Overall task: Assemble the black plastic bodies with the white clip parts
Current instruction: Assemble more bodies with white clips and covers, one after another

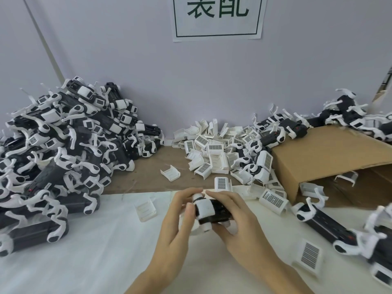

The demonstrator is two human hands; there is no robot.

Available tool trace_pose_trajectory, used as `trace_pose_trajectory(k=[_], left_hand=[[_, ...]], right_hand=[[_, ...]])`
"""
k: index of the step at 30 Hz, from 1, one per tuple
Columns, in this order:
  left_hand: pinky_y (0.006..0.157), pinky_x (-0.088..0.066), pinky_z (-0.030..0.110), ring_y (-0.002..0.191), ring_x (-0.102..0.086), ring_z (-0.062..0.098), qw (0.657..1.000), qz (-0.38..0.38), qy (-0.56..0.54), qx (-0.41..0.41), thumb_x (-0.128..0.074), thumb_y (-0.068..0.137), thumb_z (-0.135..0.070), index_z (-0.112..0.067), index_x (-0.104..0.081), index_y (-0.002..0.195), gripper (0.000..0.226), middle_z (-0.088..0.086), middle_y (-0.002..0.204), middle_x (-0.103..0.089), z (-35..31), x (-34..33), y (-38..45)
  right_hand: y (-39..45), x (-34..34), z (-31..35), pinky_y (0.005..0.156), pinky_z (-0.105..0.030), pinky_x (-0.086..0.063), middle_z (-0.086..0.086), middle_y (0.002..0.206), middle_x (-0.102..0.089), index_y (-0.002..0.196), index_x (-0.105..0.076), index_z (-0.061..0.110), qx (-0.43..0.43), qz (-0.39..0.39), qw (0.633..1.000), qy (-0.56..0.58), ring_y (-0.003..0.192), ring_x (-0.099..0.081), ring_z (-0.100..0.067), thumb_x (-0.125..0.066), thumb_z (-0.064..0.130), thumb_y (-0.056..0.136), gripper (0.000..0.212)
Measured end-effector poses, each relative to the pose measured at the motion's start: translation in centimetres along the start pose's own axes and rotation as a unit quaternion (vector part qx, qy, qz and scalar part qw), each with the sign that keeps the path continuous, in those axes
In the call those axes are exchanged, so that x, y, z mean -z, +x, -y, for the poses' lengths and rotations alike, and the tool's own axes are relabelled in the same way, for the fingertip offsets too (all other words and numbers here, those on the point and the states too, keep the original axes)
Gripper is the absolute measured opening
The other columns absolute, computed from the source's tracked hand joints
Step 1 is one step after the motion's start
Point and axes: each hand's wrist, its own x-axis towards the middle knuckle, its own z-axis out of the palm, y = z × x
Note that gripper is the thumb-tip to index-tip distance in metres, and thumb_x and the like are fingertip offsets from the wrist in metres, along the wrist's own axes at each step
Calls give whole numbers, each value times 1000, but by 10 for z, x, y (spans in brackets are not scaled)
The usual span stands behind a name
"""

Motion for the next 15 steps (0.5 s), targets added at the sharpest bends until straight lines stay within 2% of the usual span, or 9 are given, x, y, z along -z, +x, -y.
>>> trace_pose_trajectory(k=[3, 6, 10, 13, 15], left_hand=[[100, -55, 39, 131, -58, 14, 997, 24, 80, -3, -70, 89, -50, -39, -53, 143, 57, -11, 140, -63, 4, 8, 2], [98, -58, 45, 129, -59, 9, 994, 12, 110, 13, -78, 83, -54, -38, -57, 139, 62, -18, 137, -66, 8, 15, 8], [94, -56, 33, 128, -61, 4, 996, 14, 79, 30, -81, 84, -46, -34, -56, 138, 61, -19, 138, -65, 16, 25, 15], [96, -50, 17, 130, -61, 10, 995, 46, 87, 26, -90, 83, -30, -30, -55, 138, 65, -16, 142, -64, 20, 27, 18], [102, -46, 15, 133, -60, 13, 993, 57, 100, 17, -92, 83, -20, -24, -53, 138, 68, -14, 144, -63, 23, 27, 19]], right_hand=[[1, 2, 1, 97, -23, -52, 19, 128, -55, 139, -61, 31, -18, -36, 999, -28, 115, -61, -2, -88, 27, 81, 64], [4, 7, -2, 95, -15, -47, 18, 127, -54, 140, -58, 29, -31, -25, 999, -21, 118, -58, -2, -90, 35, 78, 70], [6, 16, -14, 100, -12, -41, 23, 140, -48, 147, -48, 37, -28, 46, 998, -27, 132, -48, -2, -87, 31, 83, 75], [5, 19, -20, 102, -7, -36, 30, 139, -47, 142, -43, 50, -40, 45, 997, -47, 130, -46, 4, -85, 28, 86, 73], [4, 19, -23, 103, -4, -33, 31, 139, -48, 141, -41, 52, -40, 40, 997, -57, 131, -47, 6, -85, 26, 86, 75]])
